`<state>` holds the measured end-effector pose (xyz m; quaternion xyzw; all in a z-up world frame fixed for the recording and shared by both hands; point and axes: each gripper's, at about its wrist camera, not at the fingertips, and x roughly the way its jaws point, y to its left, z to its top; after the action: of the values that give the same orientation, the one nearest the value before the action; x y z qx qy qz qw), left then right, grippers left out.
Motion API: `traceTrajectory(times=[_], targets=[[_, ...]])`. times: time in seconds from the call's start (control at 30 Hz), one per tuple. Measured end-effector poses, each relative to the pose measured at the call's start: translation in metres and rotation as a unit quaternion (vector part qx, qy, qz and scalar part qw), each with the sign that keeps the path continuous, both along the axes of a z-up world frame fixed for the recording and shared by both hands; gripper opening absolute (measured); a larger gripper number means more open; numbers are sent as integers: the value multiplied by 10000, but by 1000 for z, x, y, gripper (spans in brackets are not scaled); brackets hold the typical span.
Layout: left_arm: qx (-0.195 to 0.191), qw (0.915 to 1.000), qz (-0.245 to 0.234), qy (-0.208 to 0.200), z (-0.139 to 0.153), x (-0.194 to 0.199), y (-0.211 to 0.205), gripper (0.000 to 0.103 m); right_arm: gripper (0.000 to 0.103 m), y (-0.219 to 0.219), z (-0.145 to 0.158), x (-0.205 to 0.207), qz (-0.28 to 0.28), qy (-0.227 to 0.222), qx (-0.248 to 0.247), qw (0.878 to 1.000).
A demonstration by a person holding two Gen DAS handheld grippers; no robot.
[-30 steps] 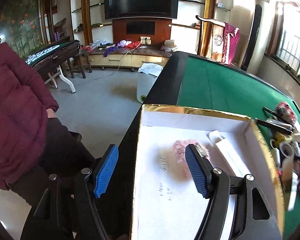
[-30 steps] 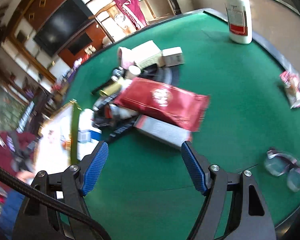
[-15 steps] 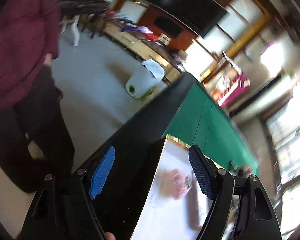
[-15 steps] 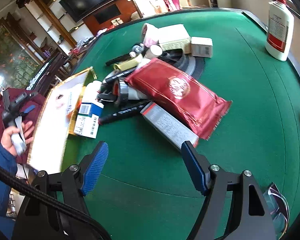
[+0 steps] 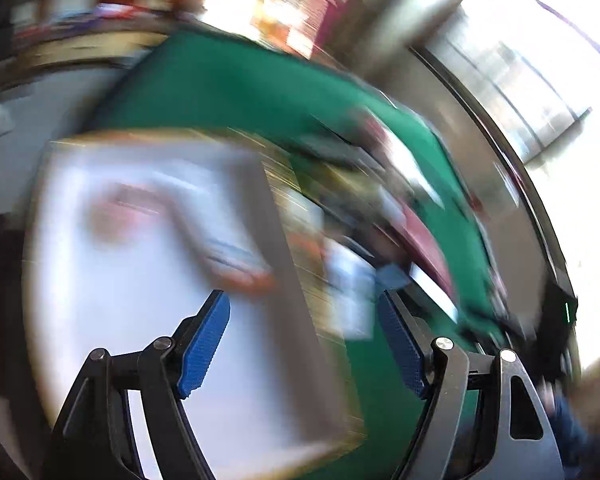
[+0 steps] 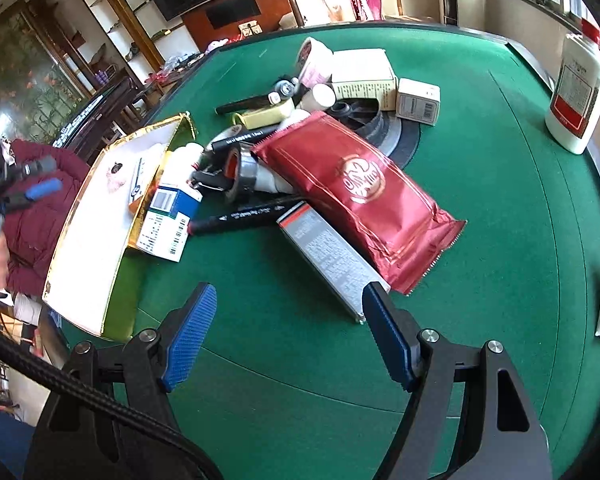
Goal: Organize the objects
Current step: 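Grasp the white barcode medicine box with left while right grasps the grey box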
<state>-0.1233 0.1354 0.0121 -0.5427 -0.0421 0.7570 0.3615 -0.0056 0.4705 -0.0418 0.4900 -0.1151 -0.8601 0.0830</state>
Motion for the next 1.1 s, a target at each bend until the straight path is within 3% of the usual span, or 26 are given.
traceTrajectory(times=[0.1,0.17,0.23,0.3,0.4,0.53,0.67,0.77,0.8,0.9,1.1], targets=[[32,9972,-730,-172,-17,31,58,71,76,0,2,6,25,24,-78,10000],[-153,9954,-903,-268,-29,36,75,71,76,3,4,12,-20,34,-86,10000],[-427,9959,-721,-332,-42,31,74,70,76,9,5,17,-117,42,-149,9998],[-407,9977,-508,-203,-41,22,66,70,76,16,4,23,-226,20,-215,9995],[-818,9962,-271,-86,-40,14,58,70,76,23,0,28,-316,-39,-258,9992],[-1031,9941,-346,29,-41,20,60,70,76,27,1,30,-394,-9,-342,9986],[-1670,9833,-444,571,-38,18,85,70,76,24,2,30,-345,23,-329,9989],[-1923,9792,-374,522,-48,5,93,70,76,21,4,32,-280,67,-287,9992],[-1948,9791,-330,472,-52,2,94,66,76,21,4,33,-263,68,-270,9993],[-2053,9778,-358,240,-66,-11,98,35,76,22,4,36,-236,66,-266,9993],[-1863,9824,-158,35,-72,-16,93,29,76,28,0,39,-252,26,-358,9990]])
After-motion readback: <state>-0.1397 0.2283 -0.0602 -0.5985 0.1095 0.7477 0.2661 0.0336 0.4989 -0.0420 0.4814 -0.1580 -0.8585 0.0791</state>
